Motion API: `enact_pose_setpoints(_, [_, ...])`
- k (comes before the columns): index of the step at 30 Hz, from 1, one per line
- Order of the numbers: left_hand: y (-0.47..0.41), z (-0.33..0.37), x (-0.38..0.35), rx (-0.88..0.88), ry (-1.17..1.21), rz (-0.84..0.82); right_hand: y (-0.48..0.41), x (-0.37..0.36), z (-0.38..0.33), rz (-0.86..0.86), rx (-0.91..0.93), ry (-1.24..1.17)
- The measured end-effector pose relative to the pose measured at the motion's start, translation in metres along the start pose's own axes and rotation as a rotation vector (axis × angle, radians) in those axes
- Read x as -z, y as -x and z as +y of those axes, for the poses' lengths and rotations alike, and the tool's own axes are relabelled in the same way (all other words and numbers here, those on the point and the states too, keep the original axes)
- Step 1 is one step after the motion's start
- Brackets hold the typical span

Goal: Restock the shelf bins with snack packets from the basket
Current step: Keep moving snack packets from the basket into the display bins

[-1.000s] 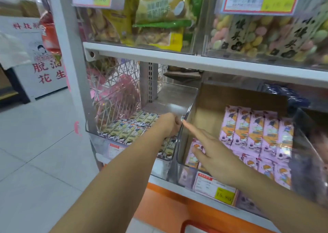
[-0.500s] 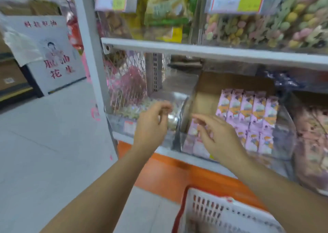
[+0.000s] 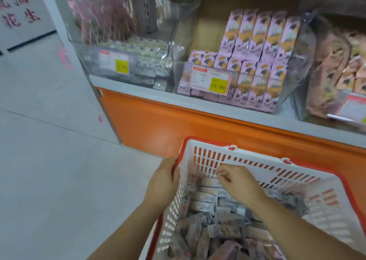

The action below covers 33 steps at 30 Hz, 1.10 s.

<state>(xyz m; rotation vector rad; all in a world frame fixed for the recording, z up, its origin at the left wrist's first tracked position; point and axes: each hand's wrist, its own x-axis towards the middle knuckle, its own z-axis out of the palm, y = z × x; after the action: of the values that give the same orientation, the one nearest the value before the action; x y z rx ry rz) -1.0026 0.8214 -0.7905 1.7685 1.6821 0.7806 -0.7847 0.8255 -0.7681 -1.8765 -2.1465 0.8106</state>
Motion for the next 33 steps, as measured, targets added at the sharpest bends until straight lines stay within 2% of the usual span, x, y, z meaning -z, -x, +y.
enact_pose_setpoints(6, [0.004, -0.001, -0.006, 0.033, 0.044, 0.036, -0.030, -0.049, 0.004, -0.233, -0.026, -0.070])
enact_pose_setpoints(10, [0.003, -0.001, -0.007, 0.051, 0.054, 0.041, -0.054, -0.086, -0.001, -0.376, -0.014, -0.031])
enact_pose_setpoints(15, [0.002, -0.003, -0.008, 0.052, 0.046, 0.034, -0.069, -0.111, 0.004, -0.437, -0.043, -0.042])
enact_pose_setpoints(19, [0.001, -0.005, -0.007, 0.056, 0.044, 0.030, -0.070, -0.111, 0.006, -0.387, -0.061, -0.144])
enact_pose_setpoints(23, [0.001, -0.005, -0.007, 0.055, 0.030, 0.015, -0.064, -0.094, 0.002, -0.279, -0.101, -0.194])
enact_pose_setpoints(29, [0.002, 0.003, -0.002, 0.036, -0.082, 0.008, -0.053, -0.017, -0.023, -0.341, -0.035, -0.094])
enact_pose_setpoints(33, [0.002, 0.011, 0.005, -0.052, -0.292, -0.093, -0.036, 0.055, -0.063, -0.409, 0.027, 0.072])
